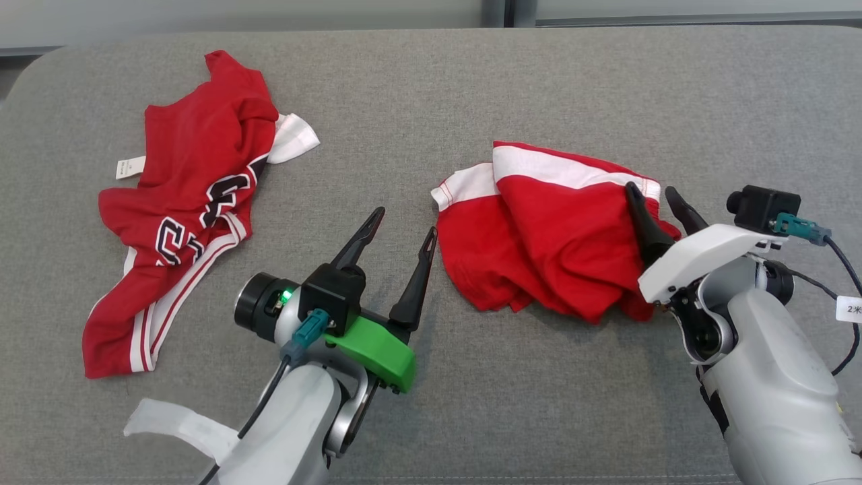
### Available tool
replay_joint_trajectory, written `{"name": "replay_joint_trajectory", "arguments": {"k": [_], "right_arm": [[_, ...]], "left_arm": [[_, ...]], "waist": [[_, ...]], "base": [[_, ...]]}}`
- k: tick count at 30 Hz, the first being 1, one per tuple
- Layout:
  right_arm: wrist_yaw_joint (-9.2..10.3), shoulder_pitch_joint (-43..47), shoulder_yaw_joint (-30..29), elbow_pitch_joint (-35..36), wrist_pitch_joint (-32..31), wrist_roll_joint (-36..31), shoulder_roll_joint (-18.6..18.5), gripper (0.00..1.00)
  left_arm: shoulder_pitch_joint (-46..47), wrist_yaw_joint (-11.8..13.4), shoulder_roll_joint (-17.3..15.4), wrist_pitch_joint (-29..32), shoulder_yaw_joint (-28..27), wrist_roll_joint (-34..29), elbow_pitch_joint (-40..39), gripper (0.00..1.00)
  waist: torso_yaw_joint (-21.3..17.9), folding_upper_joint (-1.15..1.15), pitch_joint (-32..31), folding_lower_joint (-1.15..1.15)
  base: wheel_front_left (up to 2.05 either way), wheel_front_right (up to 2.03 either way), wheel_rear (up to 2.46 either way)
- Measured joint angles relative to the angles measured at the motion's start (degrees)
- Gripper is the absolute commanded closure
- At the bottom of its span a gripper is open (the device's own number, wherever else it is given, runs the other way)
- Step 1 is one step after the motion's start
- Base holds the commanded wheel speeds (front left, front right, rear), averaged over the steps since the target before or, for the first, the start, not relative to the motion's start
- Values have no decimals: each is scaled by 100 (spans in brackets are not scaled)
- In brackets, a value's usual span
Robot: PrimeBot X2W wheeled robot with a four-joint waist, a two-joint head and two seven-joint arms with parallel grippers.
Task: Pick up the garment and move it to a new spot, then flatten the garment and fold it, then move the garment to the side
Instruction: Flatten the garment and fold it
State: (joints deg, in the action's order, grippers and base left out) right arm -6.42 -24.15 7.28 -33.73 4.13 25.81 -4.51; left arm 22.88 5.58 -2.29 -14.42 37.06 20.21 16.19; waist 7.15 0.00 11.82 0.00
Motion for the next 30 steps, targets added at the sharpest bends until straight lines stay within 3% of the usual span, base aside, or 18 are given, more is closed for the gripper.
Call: {"name": "replay_joint_trajectory", "arguments": {"k": [14,16,18,21,27,30], "right_arm": [[-62,-387,-119,-527,-482,620,-78,3],[-62,-398,-123,-582,-570,724,-70,12],[-62,-435,-114,-641,-681,847,-68,28],[-63,-530,-88,-701,-860,1006,-67,42],[-63,-812,126,-670,-1122,1308,-107,61],[-63,-898,305,-604,-1176,1314,-212,84]], "left_arm": [[-196,8,-1,0,-108,-134,-141,0],[-203,8,-1,0,-109,-135,-163,0],[-205,8,-1,0,-115,-141,-172,0],[-207,8,-1,0,-124,-183,-179,0],[-220,7,-1,0,-122,-190,-183,0],[-241,7,-1,0,-130,-191,-183,0]], "waist": [[60,0,183,0],[41,0,188,0],[25,0,197,0],[9,0,216,0],[20,0,249,0],[35,0,258,0]], "base": [[0,0,0],[0,0,0],[0,0,0],[0,0,0],[0,0,0],[0,0,0]]}}
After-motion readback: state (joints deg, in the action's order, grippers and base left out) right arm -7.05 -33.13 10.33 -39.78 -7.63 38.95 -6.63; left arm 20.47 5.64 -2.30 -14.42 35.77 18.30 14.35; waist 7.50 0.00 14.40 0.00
